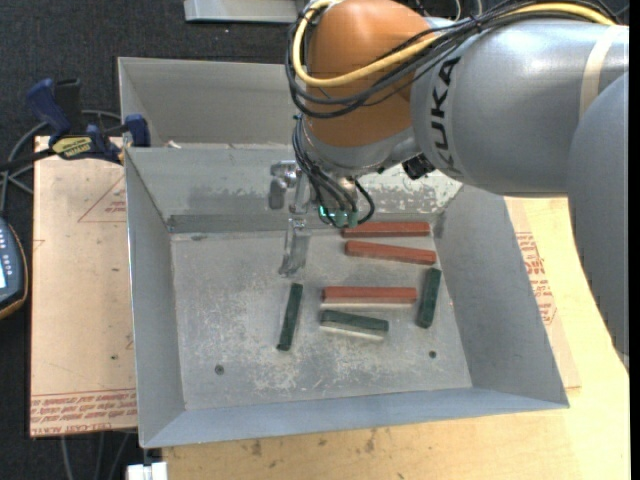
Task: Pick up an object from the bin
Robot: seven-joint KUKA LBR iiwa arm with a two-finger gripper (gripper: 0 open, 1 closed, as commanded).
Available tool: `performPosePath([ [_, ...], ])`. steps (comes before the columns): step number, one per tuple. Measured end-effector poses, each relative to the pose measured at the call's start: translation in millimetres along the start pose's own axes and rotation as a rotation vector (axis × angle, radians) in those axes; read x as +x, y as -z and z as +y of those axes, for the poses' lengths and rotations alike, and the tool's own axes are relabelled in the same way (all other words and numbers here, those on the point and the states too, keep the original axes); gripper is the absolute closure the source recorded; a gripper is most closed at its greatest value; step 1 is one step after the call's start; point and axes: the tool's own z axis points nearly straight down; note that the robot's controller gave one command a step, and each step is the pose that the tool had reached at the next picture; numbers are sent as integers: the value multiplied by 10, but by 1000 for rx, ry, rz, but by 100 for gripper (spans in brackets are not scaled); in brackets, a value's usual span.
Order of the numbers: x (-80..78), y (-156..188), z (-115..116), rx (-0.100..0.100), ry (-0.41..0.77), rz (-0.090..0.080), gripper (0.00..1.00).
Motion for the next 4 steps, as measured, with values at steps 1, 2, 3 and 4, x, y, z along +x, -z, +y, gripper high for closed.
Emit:
performPosePath([
  [1,501,-1669,-134,1,444,-3,0],
  [2,553,-1337,-229,1,441,-10,0],
  [3,254,-1353,-290,2,469,-11,0],
  [4,304,-1664,-32,1,630,-5,0],
])
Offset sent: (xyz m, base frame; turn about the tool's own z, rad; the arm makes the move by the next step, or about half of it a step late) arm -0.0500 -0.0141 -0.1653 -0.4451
